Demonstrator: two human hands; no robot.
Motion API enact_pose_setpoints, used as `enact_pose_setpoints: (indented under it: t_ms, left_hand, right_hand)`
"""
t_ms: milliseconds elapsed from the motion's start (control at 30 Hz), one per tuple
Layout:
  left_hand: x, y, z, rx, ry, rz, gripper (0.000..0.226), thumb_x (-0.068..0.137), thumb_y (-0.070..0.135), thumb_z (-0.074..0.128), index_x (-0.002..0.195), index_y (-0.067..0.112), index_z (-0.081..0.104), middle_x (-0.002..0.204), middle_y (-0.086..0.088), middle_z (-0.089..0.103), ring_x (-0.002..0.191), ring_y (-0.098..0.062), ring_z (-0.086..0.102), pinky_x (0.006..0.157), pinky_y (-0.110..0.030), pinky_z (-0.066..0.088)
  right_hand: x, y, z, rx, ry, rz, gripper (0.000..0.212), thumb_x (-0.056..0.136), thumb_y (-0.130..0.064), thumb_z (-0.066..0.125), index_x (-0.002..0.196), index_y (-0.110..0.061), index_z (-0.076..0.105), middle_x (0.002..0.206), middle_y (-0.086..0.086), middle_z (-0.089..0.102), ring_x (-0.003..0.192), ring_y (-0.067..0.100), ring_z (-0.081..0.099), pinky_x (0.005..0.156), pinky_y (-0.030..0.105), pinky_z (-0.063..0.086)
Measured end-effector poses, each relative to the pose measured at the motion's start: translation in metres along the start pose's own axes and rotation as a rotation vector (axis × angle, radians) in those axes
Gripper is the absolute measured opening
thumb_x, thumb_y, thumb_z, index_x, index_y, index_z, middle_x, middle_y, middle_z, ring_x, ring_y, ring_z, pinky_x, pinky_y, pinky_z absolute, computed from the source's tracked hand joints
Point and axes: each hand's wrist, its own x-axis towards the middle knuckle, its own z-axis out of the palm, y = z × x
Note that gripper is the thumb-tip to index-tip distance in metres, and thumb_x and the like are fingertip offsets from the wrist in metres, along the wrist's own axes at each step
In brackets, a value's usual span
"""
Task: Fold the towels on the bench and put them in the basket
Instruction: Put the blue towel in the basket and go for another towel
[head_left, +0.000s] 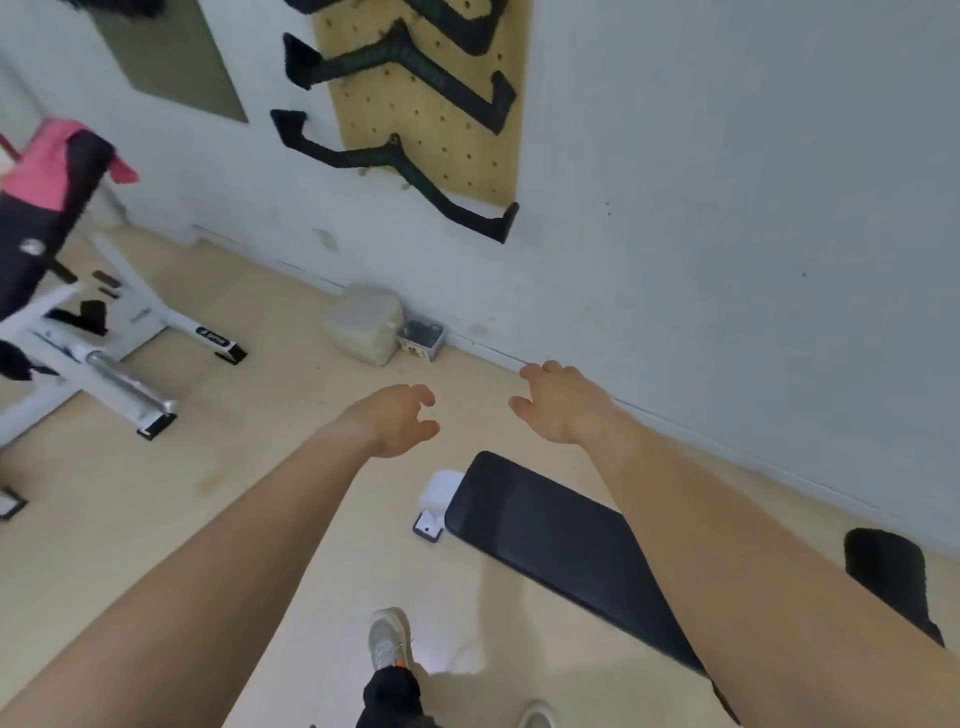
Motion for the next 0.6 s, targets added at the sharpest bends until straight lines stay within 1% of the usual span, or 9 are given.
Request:
enact_pose_setpoints:
  t_ms: [200, 267, 333, 400, 600]
  left_hand:
    - [-0.076, -0.114, -0.038, -0.139, 0.158, -0.216, 0.051, 0.098, 0.043, 0.052, 0.144, 0.024, 0.043, 0.139, 0.0, 0.051, 0.124, -0.02, 0.051, 0.102, -0.037, 0.044]
    - [-0.095, -0.159, -0.048, -0.167, 0.188, -0.295, 0.051, 0.097, 0.044, 0.052, 0.143, 0.025, 0.043, 0.139, 0.0, 0.051, 0.123, -0.02, 0.052, 0.101, -0.037, 0.045]
    - [-0.111, -0.207, -0.058, -0.182, 0.21, -0.371, 0.052, 0.096, 0.044, 0.053, 0.143, 0.025, 0.043, 0.14, 0.0, 0.051, 0.123, -0.021, 0.053, 0.102, -0.038, 0.045]
    - [-0.123, -0.253, -0.072, -0.191, 0.225, -0.43, 0.053, 0.097, 0.045, 0.053, 0.144, 0.024, 0.043, 0.141, -0.001, 0.051, 0.123, -0.022, 0.054, 0.102, -0.039, 0.046]
    - [-0.159, -0.392, -0.122, -0.235, 0.243, -0.575, 0.054, 0.097, 0.043, 0.054, 0.145, 0.022, 0.042, 0.144, -0.003, 0.049, 0.128, -0.023, 0.05, 0.104, -0.039, 0.044]
  right_hand:
    - [0.044, -0.137, -0.012, -0.101, -0.041, -0.222, 0.059, 0.101, -0.044, 0.043, 0.151, -0.013, 0.033, 0.15, 0.013, 0.04, 0.132, 0.033, 0.045, 0.101, 0.042, 0.043]
    - [0.062, -0.19, -0.011, -0.12, -0.044, -0.301, 0.059, 0.1, -0.044, 0.048, 0.148, -0.012, 0.037, 0.148, 0.013, 0.042, 0.132, 0.032, 0.045, 0.103, 0.042, 0.044]
    - [0.082, -0.244, -0.01, -0.18, -0.036, -0.371, 0.059, 0.098, -0.046, 0.051, 0.145, -0.012, 0.04, 0.145, 0.015, 0.044, 0.131, 0.035, 0.043, 0.103, 0.043, 0.042]
    - [0.102, -0.297, -0.01, -0.215, -0.032, -0.423, 0.06, 0.097, -0.046, 0.051, 0.145, -0.012, 0.039, 0.142, 0.017, 0.044, 0.13, 0.037, 0.042, 0.099, 0.042, 0.04]
    - [0.153, -0.457, -0.02, -0.178, -0.039, -0.529, 0.06, 0.097, -0.044, 0.051, 0.148, -0.015, 0.037, 0.144, 0.013, 0.041, 0.135, 0.034, 0.036, 0.102, 0.042, 0.04]
